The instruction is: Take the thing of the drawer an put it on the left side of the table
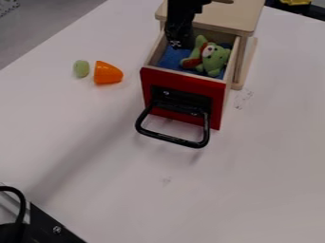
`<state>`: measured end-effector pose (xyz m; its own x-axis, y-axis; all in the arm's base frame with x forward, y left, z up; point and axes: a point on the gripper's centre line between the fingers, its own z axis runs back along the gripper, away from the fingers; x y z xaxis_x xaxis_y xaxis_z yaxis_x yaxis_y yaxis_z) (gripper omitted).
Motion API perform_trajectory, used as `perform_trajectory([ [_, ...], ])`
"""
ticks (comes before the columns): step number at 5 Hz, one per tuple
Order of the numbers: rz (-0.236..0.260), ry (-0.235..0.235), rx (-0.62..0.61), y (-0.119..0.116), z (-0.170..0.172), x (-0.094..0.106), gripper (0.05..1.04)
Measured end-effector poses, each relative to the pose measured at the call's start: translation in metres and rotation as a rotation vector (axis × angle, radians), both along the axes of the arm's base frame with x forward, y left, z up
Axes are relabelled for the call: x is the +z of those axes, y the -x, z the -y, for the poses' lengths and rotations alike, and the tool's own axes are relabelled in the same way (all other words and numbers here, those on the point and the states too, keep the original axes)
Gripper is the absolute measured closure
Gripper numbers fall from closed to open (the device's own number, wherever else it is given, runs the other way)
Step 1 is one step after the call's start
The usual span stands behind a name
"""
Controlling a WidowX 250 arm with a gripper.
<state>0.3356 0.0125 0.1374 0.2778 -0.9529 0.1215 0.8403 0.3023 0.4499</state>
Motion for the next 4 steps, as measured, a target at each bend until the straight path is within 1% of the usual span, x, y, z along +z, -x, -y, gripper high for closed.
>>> perform_trajectory([
  [1, -0.040, 0.005, -0.019, -0.005, 0.005, -0.017, 0.085],
  [2, -0.064, 0.003, -0.040, -0.007, 0.010, -0.028, 0.085],
  [3, -0.078, 0.004, -0.051, -0.010, 0.013, -0.036, 0.085],
  [4, -0.077, 0.003, -0.058, -0.015, 0.015, -0.046, 0.086],
])
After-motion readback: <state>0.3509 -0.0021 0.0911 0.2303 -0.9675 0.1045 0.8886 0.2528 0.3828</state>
